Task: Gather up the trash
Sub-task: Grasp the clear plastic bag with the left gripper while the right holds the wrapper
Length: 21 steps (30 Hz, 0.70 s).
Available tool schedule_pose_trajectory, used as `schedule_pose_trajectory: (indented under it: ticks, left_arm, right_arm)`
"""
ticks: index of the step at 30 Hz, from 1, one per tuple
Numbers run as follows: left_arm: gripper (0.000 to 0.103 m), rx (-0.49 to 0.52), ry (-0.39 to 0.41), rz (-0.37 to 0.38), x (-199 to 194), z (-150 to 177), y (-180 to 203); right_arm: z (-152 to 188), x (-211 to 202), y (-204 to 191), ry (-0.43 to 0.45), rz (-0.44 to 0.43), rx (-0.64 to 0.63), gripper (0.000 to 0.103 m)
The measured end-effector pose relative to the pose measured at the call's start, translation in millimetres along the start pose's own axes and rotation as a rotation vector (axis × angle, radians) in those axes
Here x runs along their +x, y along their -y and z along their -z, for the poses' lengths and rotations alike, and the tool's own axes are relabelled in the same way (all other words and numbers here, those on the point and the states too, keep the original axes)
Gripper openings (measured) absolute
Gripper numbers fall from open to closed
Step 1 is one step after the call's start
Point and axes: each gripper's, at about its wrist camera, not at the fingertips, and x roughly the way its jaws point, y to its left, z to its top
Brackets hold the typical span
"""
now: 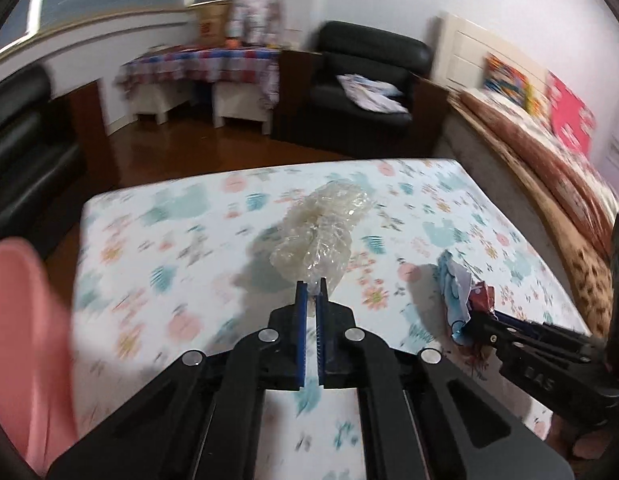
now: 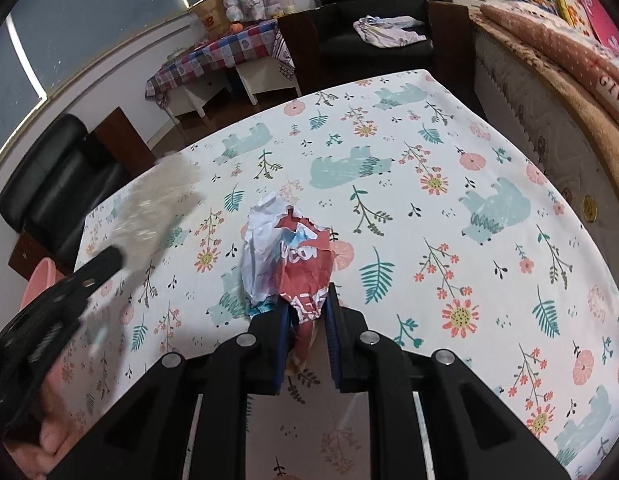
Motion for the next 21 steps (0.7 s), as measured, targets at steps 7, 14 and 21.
schedule_pose_trajectory:
  ticks: [7, 14, 21]
  left_arm:
    - [0.003, -0.086, 0.079, -0.164, -41.5, 21.4, -3.6]
    - [0.003, -0.129, 0.129, -0.251, -59.9, 25.5, -12.0]
    - [0.003, -0.152, 0.118, -0.278, -57.2, 35.3, -14.4]
  right_arm:
    - [-0.6, 0.5, 1.8, -0.002, -0.02, 0.011, 0.018]
    - [0.5, 0.6, -11.7, -0.003, 0.035, -0.051, 0.017]
    - [3.0, 2.7, -26.4, -0.008, 0.064, -0.121, 0.018]
